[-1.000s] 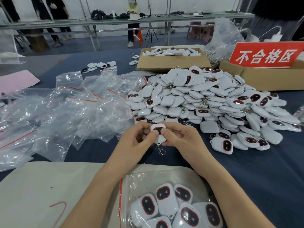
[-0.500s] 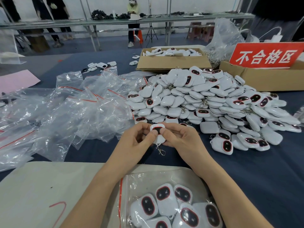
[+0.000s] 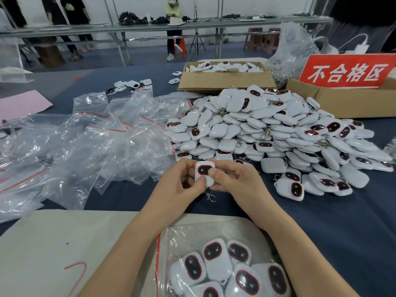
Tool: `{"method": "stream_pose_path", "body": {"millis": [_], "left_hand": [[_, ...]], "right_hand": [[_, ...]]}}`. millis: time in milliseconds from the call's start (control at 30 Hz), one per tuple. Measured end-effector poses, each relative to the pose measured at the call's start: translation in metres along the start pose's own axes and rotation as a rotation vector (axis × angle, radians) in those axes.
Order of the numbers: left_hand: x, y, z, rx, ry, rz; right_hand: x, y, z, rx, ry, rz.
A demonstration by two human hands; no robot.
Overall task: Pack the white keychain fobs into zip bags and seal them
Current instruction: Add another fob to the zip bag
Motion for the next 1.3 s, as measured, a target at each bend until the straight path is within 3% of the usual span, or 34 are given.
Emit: {"method": "stream_pose_path", "body": {"millis": [367,567,667,1033,1167,1300], "left_hand": [[-0.005,0.000,0.004,-0.074,0.006,0.023],[-0.009,-0.005,0.009,-0.128,0.298,0.272],[-0.009,-0.006,0.011,-0.145,0.335,0.313],[-0.008,-0.004,0.009,-0.188,0.258,0.293],[-0.008,-0.002,0.011,-0.160,0.200,0.161],[-0.008,0.000,0.006,-0.120,0.130,0.032]], "right_hand": [[0.000,-0.001,0.000,-0.024,0.017,-0.022],[0.003,-0.002,0.002,-0.009,-0.001,-0.067],[0.001,-0.003,0.000,-0.033,0.019,-0.091],[0.001,-0.004,0.003,-0.049,-0.025,-0.136],[0.004,-0.005,0.003,-0.056,-0.007,-0.088],[0.008,-0.008,0.002,0.045,-0.028,-0.078]]}}
Point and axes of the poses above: each hand's wrist, its own y-axis towards the middle knuckle, its own z-axis out of the palm, x = y × z, the point moved 1 cm from there along y, towards the middle knuckle, and after that the axes turned 10 degrees about -y, right-handed, at the moved point
